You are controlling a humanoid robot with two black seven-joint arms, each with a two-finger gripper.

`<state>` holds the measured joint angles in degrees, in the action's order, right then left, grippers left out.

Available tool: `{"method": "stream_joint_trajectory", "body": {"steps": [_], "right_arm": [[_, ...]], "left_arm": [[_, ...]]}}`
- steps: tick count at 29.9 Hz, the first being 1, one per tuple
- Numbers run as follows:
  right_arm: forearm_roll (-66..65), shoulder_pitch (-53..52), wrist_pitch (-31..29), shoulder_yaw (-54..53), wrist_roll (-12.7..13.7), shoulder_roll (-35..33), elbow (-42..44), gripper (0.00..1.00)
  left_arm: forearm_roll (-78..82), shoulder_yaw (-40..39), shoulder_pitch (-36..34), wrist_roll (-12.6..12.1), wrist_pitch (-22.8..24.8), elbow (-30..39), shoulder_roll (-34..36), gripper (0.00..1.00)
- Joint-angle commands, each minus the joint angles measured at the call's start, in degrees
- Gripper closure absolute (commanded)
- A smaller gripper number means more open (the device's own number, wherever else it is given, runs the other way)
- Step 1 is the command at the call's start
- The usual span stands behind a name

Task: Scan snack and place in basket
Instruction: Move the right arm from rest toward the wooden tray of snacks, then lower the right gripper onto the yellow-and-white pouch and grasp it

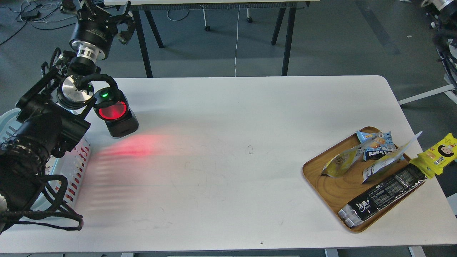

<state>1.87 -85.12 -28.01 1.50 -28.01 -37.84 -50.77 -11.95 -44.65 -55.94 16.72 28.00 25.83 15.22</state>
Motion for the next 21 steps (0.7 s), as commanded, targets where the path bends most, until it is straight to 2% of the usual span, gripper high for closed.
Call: {"method": "stream_joint_trajectory", "body": {"steps": [1, 4, 11, 15, 21], "right_arm": [[-9.66, -9.07, 0.01, 8.93, 0.01, -0.40, -8.01, 0.01], [-18.10, -16.81, 0.01, 17.46, 0.01, -0.31, -15.82, 0.01], [-43.31, -28.16, 8.22, 33.37, 0.01, -0.49, -33.05, 0.01], [-59.83, -32.82, 12.45, 41.54, 0.01, 0.21, -38.60, 0.01], [-76.29, -36.79, 13.07, 47.53, 0.01, 1.80, -44.93, 0.01]], "left_arm": [[0.00, 0.00, -0.04, -0.02, 0.00, 0.01, -0.01, 0.00], [0.00, 0.00, -0.13, -0.28, 0.00, -0.08, 0.07, 0.00], [0.09, 0.00, -0.04, -0.20, 0.00, -0.08, 0.51, 0.00], [0.09, 0.00, 0.04, -0.20, 0.00, -0.08, 1.13, 0.00], [0.09, 0.00, 0.04, -0.02, 0.00, -0.08, 1.13, 0.00]]}}
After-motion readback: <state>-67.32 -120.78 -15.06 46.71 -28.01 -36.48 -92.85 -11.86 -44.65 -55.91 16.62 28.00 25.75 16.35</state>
